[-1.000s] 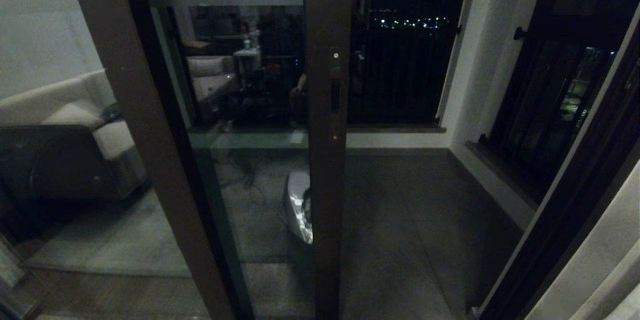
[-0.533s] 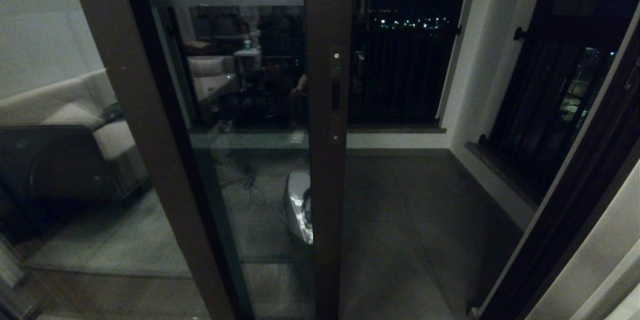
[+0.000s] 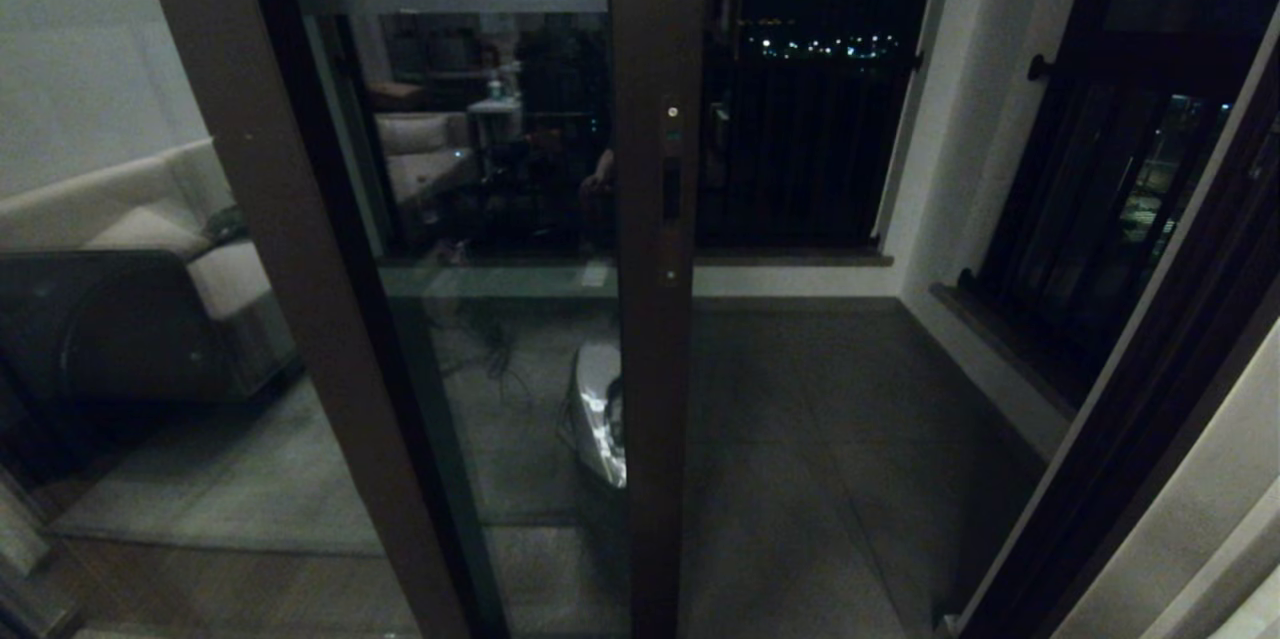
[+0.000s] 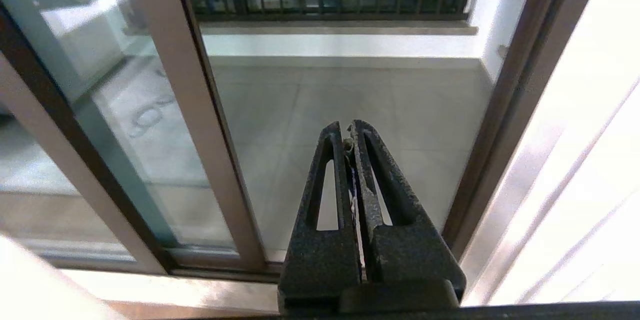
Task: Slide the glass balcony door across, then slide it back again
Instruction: Open the slid door
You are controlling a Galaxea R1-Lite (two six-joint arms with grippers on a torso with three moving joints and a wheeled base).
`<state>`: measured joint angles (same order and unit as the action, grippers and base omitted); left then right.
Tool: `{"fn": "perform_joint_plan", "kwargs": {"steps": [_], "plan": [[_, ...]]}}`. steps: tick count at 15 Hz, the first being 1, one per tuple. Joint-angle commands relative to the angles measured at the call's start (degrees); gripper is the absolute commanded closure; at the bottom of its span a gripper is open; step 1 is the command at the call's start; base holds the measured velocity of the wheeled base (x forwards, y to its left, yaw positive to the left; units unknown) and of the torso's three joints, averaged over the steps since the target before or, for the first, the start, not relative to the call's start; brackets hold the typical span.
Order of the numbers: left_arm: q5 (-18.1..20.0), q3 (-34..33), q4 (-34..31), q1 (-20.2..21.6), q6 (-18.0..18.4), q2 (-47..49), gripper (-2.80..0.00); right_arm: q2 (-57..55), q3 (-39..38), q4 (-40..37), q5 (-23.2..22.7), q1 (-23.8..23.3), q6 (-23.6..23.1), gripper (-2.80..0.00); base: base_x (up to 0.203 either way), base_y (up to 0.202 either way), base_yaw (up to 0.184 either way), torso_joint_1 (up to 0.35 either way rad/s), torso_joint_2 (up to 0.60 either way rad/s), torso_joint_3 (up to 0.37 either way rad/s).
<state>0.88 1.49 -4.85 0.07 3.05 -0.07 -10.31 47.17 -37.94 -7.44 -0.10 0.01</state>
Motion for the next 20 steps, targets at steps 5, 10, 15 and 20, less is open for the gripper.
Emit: {"fn": "perform_joint_plan", "kwargs": {"steps": [5, 10, 15, 20], "plan": [[0.0, 0.0, 0.0, 0.0, 0.0, 0.0, 0.0, 10.2, -12.0, -5.0, -3.2, 0.0, -12.0, 0.0, 0.0, 0.0, 0.0, 0.0, 0.0, 0.0], [0.0, 0.0, -0.1, 0.0, 0.0, 0.0, 0.0, 10.2, -41.8, 35.4, -1.8, 0.0, -13.5, 0.0, 0.0, 0.0, 0.0, 0.0, 0.0, 0.0], [0.0, 0.0, 0.0, 0.0, 0.0, 0.0, 0.0, 10.2, -47.0, 38.1, 6.6, 0.0, -5.8, 0.0, 0.0, 0.0, 0.0, 0.0, 0.0, 0.0], [0.0, 0.0, 0.0, 0.0, 0.0, 0.0, 0.0, 10.2, -45.8, 34.2, 7.9, 0.1, 0.0, 0.0, 0.0, 0.0, 0.0, 0.0, 0.0, 0.0]]}}
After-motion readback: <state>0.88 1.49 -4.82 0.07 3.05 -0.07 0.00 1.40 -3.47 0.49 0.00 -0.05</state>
